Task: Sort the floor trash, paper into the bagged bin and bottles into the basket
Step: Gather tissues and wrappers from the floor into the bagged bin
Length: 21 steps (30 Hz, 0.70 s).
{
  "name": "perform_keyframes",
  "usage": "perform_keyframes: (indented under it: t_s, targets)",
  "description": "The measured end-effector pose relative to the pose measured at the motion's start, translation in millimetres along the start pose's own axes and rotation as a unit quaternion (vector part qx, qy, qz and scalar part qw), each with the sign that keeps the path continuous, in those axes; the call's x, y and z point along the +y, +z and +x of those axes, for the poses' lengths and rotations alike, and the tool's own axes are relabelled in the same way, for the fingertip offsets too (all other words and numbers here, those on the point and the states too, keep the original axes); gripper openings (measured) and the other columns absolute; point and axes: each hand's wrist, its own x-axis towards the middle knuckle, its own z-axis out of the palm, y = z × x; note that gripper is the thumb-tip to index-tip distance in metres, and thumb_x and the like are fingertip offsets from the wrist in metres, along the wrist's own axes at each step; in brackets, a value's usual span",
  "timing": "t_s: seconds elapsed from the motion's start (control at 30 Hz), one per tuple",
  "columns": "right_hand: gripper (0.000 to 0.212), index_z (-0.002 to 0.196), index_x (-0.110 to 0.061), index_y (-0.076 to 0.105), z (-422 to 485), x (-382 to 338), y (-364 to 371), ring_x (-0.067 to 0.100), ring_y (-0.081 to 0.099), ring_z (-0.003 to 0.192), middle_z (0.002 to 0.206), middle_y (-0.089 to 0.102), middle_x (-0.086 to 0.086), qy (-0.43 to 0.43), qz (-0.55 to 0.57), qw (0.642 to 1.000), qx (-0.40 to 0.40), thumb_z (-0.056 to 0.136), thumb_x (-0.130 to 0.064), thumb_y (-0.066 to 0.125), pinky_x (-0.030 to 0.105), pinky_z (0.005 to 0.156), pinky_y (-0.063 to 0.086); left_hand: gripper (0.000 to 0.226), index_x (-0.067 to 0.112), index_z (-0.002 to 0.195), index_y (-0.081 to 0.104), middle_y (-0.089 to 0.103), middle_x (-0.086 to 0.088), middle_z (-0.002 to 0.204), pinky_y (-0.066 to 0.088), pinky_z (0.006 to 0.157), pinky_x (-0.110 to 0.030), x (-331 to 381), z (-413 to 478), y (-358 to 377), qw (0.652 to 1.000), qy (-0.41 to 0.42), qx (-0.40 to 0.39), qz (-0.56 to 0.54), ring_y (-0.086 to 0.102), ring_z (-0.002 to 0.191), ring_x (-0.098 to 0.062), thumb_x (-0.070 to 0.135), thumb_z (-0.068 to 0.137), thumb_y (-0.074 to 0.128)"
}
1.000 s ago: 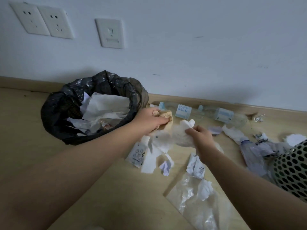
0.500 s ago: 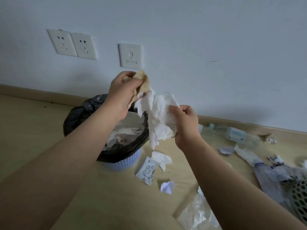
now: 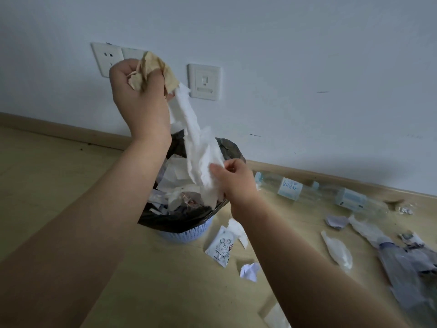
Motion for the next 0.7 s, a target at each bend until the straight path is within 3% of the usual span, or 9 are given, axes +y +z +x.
perform_keyframes:
  t_s: [0.2, 0.37, 0.43, 0.53, 0.6, 0.7]
  targets:
    - [0.027, 0.067, -0.019, 0.041, 1, 10, 8, 0.010, 0.040, 0.050, 0.061, 0.044, -0.005, 0.035, -0.069, 0.997, 0.016, 0.085, -0.017, 0.061, 0.019, 0.038, 0.034, 0.021, 0.017, 0.079, 0.048, 0.057, 0.002, 0.078, 0.057, 0.066, -0.031, 7, -3, 6, 0.999, -0.038, -0.027, -0.020, 0.058, 0.064, -0.006, -0.002, 0.083, 0.054]
    - [0.025, 0.070, -0.019, 0.044, 4, 13, 5, 0.011, 0.045, 0.056, 0.066, 0.048, -0.004, 0.040, -0.063, 0.997, 0.025, 0.084, -0.015, 0.064, 0.022, 0.047, 0.039, 0.014, 0.013, 0.084, 0.052, 0.058, -0.005, 0.090, 0.056, 0.067, -0.030, 21, 2, 13, 0.984, -0.113, -0.040, -0.130, 0.060, 0.082, -0.020, 0.000, 0.086, 0.057]
    - [0.018, 0.083, -0.020, 0.049, 3, 12, 6, 0.011, 0.052, 0.063, 0.076, 0.053, -0.004, 0.043, -0.023, 0.999, 0.020, 0.083, -0.015, 0.067, 0.023, 0.053, 0.043, 0.010, 0.010, 0.091, 0.054, 0.060, -0.009, 0.099, 0.057, 0.069, -0.032, 21, 5, 14, 0.975, -0.146, -0.034, -0.161, 0.062, 0.085, -0.023, 0.000, 0.088, 0.055]
    - [0.047, 0.118, -0.026, 0.042, 3, 9, 6, 0.013, 0.061, 0.071, 0.086, 0.059, 0.001, 0.026, 0.036, 0.999, 0.000, 0.082, -0.010, 0.068, 0.020, 0.055, 0.052, 0.019, 0.005, 0.108, 0.054, 0.061, -0.016, 0.108, 0.058, 0.070, -0.033, 13, 5, 12, 0.958, -0.221, -0.013, -0.185, 0.064, 0.087, -0.026, 0.000, 0.090, 0.052]
    - [0.069, 0.135, -0.027, 0.033, 5, 7, 6, 0.019, 0.065, 0.072, 0.089, 0.064, 0.009, 0.010, 0.083, 0.996, -0.037, 0.080, -0.004, 0.068, 0.026, 0.058, 0.056, 0.017, 0.001, 0.107, 0.058, 0.065, -0.014, 0.097, 0.058, 0.062, -0.027, 6, 1, 10, 0.938, -0.296, -0.008, -0.180, 0.066, 0.078, -0.021, 0.004, 0.090, 0.053]
    - [0.085, 0.144, -0.038, 0.019, 10, 5, 7, 0.016, 0.064, 0.068, 0.086, 0.064, 0.006, 0.012, 0.124, 0.988, -0.089, 0.083, 0.001, 0.064, 0.030, 0.060, 0.056, 0.019, 0.002, 0.073, 0.059, 0.061, -0.007, 0.060, 0.056, 0.050, -0.022, -8, -14, 5, 0.870, -0.463, -0.033, -0.163, 0.061, 0.050, -0.012, 0.008, 0.090, 0.055]
